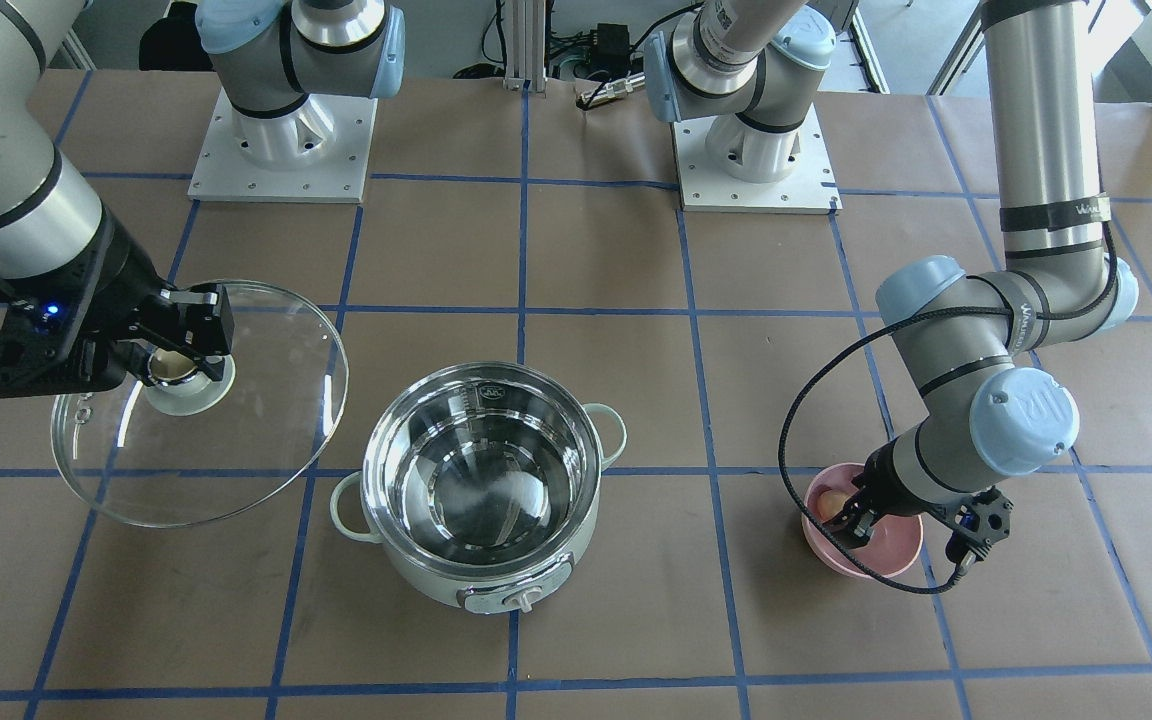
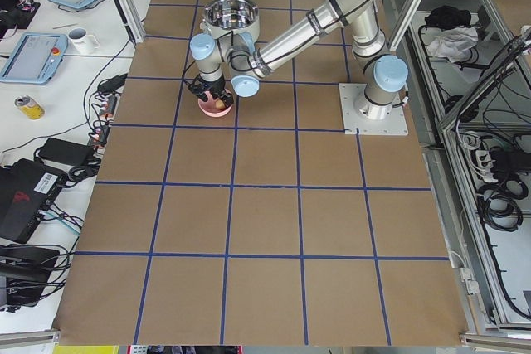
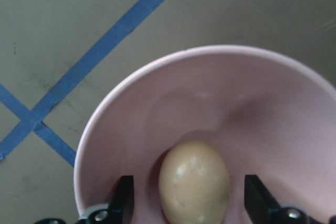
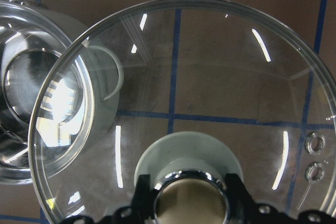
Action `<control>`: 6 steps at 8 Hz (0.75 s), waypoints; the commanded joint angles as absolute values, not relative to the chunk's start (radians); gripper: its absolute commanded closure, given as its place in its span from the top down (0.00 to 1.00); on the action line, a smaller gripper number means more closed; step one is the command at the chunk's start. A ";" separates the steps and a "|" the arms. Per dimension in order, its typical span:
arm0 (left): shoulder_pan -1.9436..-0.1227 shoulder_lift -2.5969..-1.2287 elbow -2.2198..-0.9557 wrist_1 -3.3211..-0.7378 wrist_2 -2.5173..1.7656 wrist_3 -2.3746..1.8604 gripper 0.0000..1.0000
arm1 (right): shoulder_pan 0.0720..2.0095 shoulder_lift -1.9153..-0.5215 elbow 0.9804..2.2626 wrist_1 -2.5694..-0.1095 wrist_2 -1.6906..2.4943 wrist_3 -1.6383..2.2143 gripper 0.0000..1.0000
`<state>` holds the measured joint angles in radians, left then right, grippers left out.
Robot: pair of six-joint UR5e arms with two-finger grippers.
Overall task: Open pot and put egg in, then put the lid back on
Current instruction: 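Lift the glass lid off the pot and carry it farther from the robot, then grasp the tan egg in the pink bowl with the left gripper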
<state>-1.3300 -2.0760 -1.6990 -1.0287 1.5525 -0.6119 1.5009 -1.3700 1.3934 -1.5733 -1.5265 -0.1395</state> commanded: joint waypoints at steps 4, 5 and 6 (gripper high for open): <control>-1.330 -2.097 -1.706 -0.997 1.554 -0.557 0.78 | 1.480 -1.387 1.416 -1.563 -1.563 -0.193 0.00; -1.330 -2.097 -1.706 -0.996 1.552 -0.557 0.77 | 1.480 -1.387 1.416 -1.563 -1.568 -0.196 0.00; -1.330 -2.100 -1.706 -0.982 1.552 -0.552 0.77 | 1.479 -1.387 1.416 -1.565 -1.569 -0.204 0.00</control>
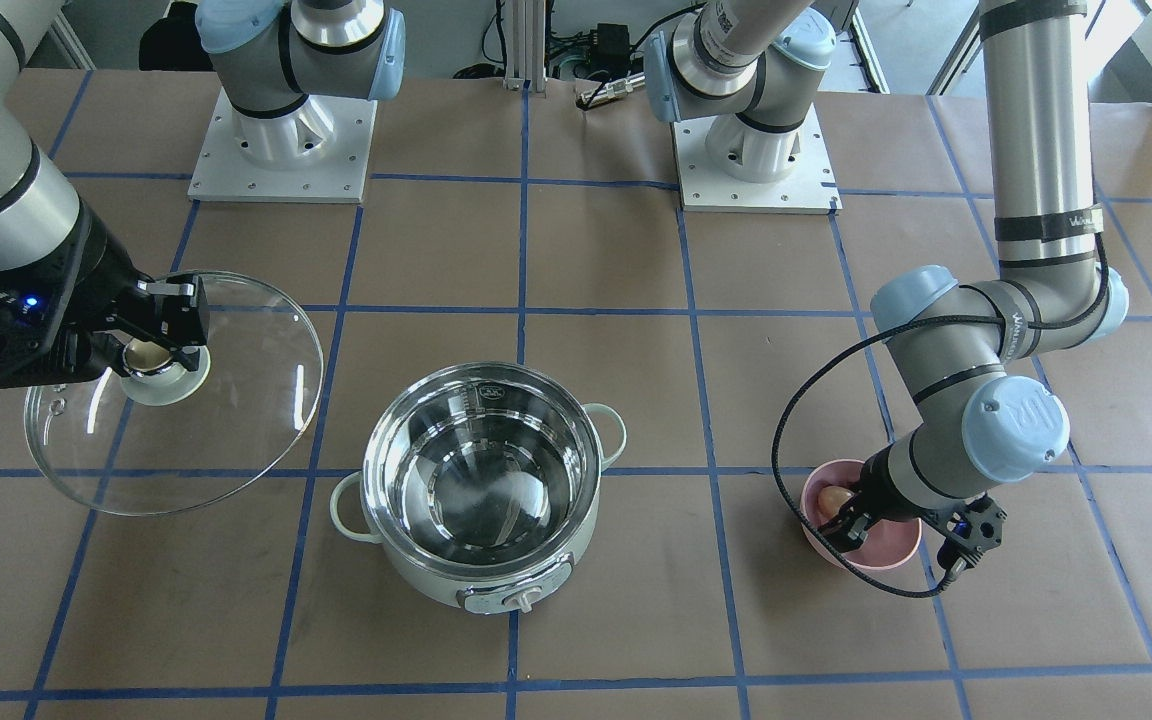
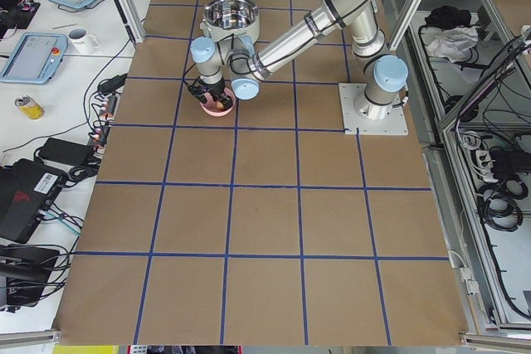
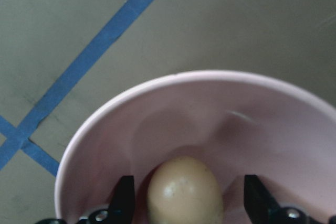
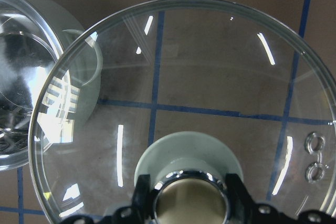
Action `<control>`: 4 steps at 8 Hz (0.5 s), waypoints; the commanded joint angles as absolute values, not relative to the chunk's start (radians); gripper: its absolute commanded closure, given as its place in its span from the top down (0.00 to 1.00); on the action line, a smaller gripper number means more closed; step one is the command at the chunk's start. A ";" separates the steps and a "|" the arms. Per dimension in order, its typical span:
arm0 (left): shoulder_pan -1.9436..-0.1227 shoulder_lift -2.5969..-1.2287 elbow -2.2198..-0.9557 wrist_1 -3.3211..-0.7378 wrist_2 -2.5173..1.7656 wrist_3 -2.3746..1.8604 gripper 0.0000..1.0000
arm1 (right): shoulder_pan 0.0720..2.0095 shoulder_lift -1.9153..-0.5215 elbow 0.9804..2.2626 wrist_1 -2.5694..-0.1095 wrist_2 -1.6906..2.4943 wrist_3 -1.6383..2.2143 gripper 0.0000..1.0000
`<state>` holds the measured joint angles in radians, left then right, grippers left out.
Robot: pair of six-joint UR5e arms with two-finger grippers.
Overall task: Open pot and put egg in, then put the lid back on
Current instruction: 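Grasp the tan egg in the pink bowl with the left gripper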
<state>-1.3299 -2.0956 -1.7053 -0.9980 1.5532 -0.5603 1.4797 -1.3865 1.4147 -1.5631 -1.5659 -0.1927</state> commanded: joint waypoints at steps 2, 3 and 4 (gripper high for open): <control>-1.330 -2.109 -1.703 -0.979 1.549 -0.529 0.61 | 1.480 -1.387 1.419 -1.565 -1.569 -0.212 0.00; -1.330 -2.108 -1.701 -0.991 1.542 -0.505 0.47 | 1.480 -1.387 1.422 -1.566 -1.569 -0.212 0.00; -1.330 -2.106 -1.700 -0.991 1.508 -0.497 0.34 | 1.479 -1.387 1.422 -1.568 -1.571 -0.212 0.00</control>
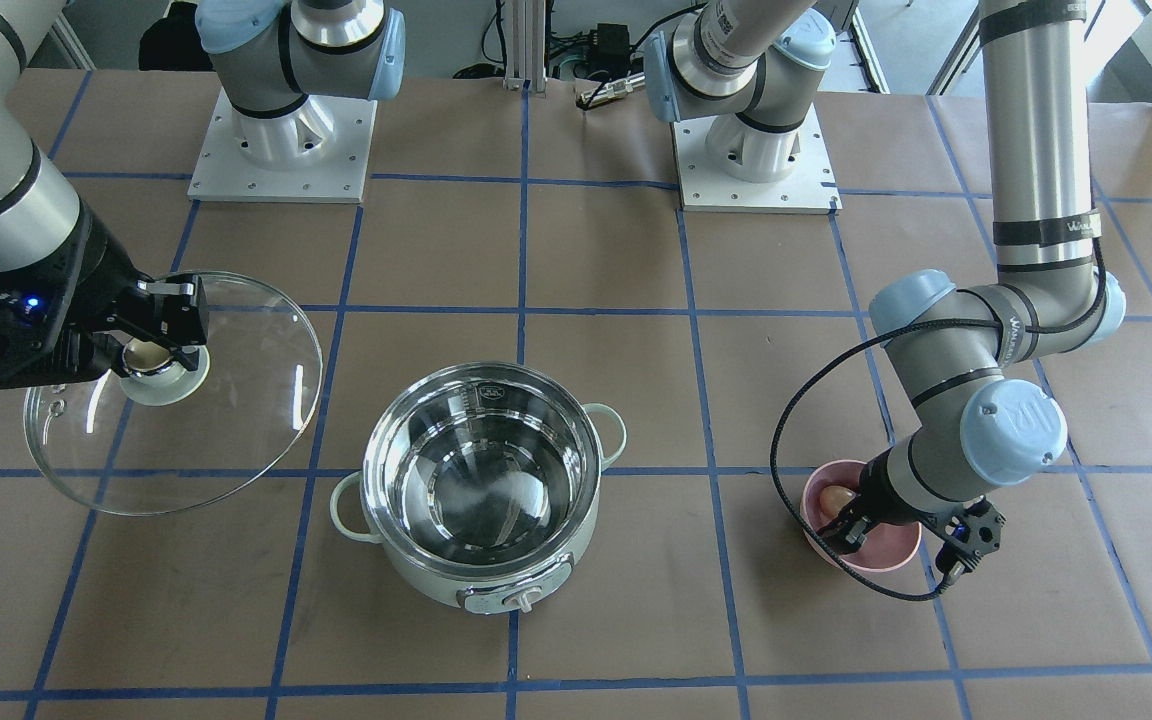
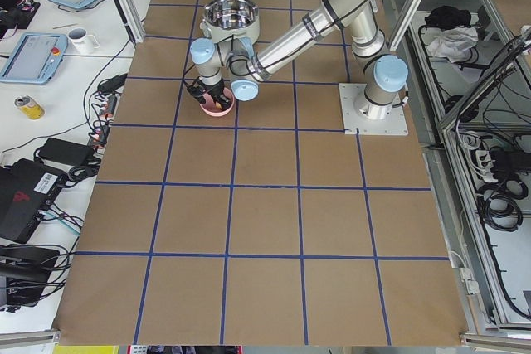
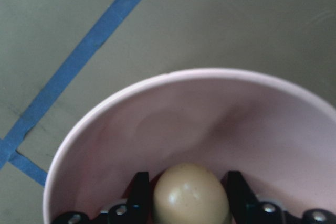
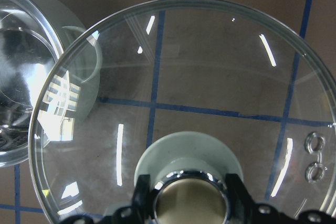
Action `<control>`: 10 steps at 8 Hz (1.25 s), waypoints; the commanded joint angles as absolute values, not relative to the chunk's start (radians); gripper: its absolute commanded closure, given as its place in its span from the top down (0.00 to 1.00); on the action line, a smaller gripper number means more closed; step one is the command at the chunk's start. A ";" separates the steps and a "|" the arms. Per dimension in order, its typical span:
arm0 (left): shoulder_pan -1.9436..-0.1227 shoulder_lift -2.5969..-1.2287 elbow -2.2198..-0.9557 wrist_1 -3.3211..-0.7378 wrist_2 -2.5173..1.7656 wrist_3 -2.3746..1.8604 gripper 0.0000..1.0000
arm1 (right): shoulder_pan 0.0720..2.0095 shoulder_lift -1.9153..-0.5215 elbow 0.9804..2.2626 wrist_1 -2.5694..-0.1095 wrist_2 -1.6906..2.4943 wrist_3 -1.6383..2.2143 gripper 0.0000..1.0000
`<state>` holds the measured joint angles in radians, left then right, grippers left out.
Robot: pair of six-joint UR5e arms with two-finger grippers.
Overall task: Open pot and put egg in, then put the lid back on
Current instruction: 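Grasp the tan egg in the pink bowl with the left gripper, then lift the egg and carry it with the left gripper over the pot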
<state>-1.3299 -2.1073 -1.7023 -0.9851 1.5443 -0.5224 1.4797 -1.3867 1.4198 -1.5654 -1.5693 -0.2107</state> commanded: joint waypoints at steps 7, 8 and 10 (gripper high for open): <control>-1.336 -1.904 -1.640 -1.202 1.502 -0.399 0.23 | 1.480 -1.387 1.424 -1.565 -1.571 -0.210 0.00; -1.370 -1.869 -1.605 -1.254 1.485 -0.399 0.24 | 1.480 -1.387 1.424 -1.566 -1.569 -0.210 0.00; -1.500 -1.792 -1.565 -1.287 1.406 -0.485 0.27 | 1.479 -1.385 1.425 -1.566 -1.569 -0.210 0.00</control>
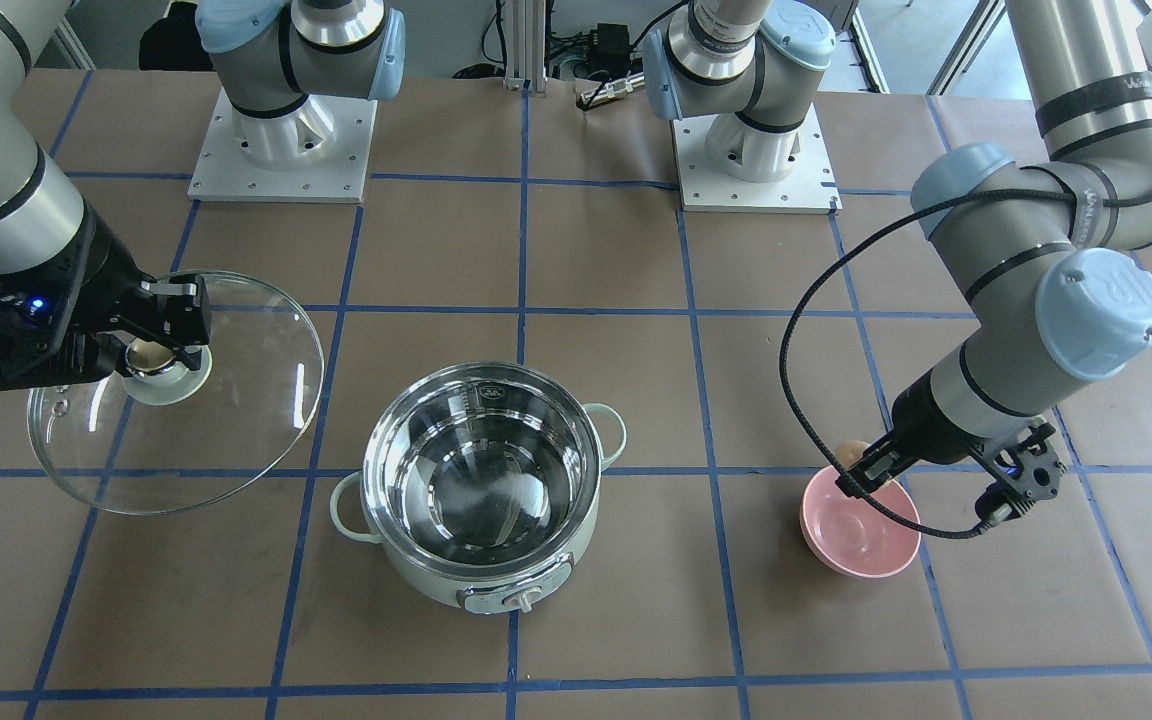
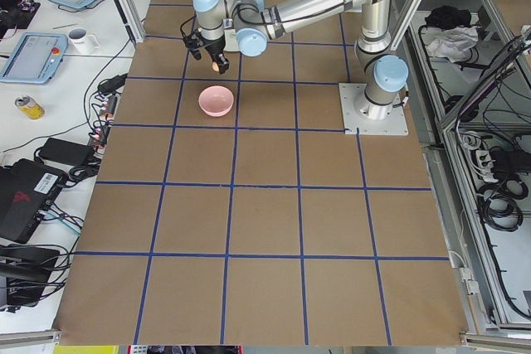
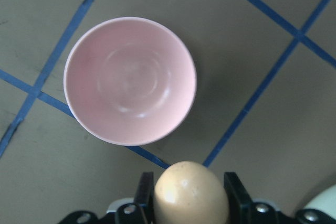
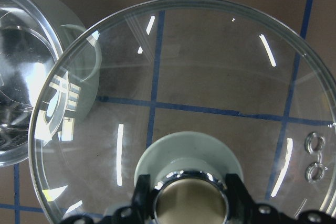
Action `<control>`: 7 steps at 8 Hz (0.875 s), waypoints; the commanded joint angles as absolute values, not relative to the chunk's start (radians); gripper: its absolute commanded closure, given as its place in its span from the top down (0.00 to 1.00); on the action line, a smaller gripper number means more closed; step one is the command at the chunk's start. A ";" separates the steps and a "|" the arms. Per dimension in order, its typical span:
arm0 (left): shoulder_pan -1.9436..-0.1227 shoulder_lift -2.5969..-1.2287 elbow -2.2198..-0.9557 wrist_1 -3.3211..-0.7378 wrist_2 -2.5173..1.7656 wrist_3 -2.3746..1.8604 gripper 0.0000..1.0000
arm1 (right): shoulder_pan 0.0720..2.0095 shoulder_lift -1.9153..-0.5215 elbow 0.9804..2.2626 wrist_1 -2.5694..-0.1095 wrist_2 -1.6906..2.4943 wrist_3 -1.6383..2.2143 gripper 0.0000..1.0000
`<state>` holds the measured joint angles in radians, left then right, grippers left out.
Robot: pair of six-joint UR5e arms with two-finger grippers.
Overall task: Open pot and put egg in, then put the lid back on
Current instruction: 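Lift the egg and carry it with the left gripper over the pot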
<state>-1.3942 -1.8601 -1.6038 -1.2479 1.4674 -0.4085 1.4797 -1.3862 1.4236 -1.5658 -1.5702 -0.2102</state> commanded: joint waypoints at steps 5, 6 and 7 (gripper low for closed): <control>-1.767 -1.876 -1.491 -1.105 1.404 -0.873 0.33 | 1.480 -1.384 1.425 -1.565 -1.572 -0.210 0.00; -1.793 -1.913 -1.483 -1.048 1.404 -0.909 0.35 | 1.480 -1.385 1.425 -1.565 -1.572 -0.210 0.00; -1.805 -1.937 -1.482 -1.031 1.402 -0.973 0.35 | 1.480 -1.385 1.425 -1.565 -1.572 -0.210 0.00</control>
<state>-1.7623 -1.8839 -1.4886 -1.0992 1.4022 -0.8944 1.4801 -1.3847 1.4251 -1.5647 -1.5722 -0.2102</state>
